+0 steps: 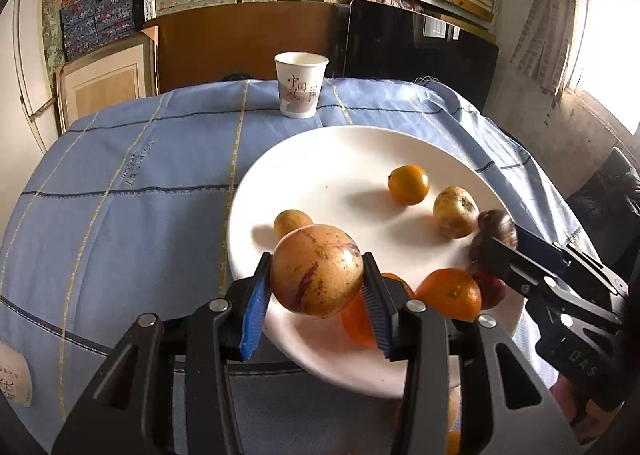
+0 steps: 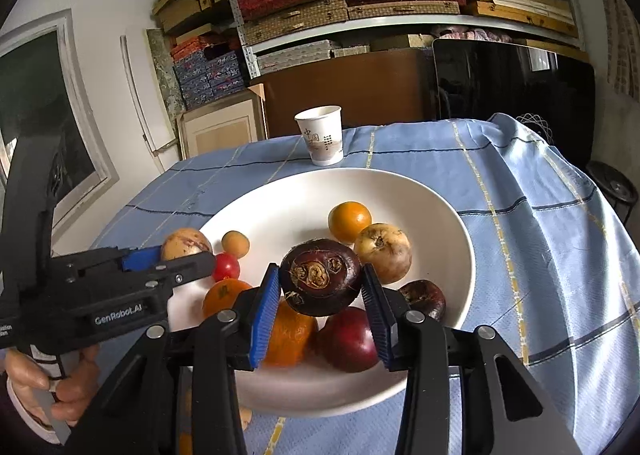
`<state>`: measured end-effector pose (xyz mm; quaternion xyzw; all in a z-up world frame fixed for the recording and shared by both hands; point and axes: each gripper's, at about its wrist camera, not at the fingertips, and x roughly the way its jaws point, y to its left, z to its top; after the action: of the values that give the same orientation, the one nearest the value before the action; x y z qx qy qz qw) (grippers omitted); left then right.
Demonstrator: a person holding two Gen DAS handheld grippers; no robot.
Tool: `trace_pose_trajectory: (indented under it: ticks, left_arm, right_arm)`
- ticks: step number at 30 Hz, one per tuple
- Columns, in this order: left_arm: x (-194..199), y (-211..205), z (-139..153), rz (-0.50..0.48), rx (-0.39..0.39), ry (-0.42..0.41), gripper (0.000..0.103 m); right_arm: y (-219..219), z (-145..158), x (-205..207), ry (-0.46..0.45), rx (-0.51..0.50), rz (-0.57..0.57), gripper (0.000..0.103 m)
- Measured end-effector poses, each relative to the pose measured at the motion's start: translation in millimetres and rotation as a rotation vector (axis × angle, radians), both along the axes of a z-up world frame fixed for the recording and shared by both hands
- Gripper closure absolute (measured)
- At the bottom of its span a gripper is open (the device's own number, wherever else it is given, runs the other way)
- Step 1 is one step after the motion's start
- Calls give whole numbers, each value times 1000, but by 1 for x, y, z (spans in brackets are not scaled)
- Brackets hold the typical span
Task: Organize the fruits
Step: 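Carry both fruits onto the white plate and open both tools, then pull both open tools back toward the remaining fruits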
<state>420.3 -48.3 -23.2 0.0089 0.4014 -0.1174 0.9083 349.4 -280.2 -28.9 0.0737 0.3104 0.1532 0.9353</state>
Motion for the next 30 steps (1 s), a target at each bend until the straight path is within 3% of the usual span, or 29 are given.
trace_pose_trajectory:
  ticks: [2, 7, 9, 13, 17, 22, 28, 30]
  left_arm:
    - [-3, 3, 4, 0, 0, -4, 51]
    - [-25, 19, 35, 55, -40, -70, 14]
    - [-35, 23, 45, 80, -24, -97, 8]
    - [-62, 35, 49, 111, 25, -120, 5]
    - [-95, 58, 29, 167, 58, -102, 5]
    - [-142, 74, 8, 240, 192, -117, 5]
    - [-180, 84, 9, 208, 105, -113, 5]
    - [-187, 86, 7, 206, 108, -115, 5]
  right_arm:
    - [-3, 1, -2, 3, 17, -1, 48]
    - [-9, 15, -20, -26, 45, 3, 42]
    - [-9, 18, -27, -39, 37, 9, 40]
    - [-3, 16, -42, -24, 21, 44, 40]
    - [5, 5, -56, 60, 27, 90, 40]
    - [8, -5, -82, 171, 108, 177, 40]
    - [19, -7, -108, 205, 56, 246, 40]
    - [22, -10, -112, 223, 50, 263, 40]
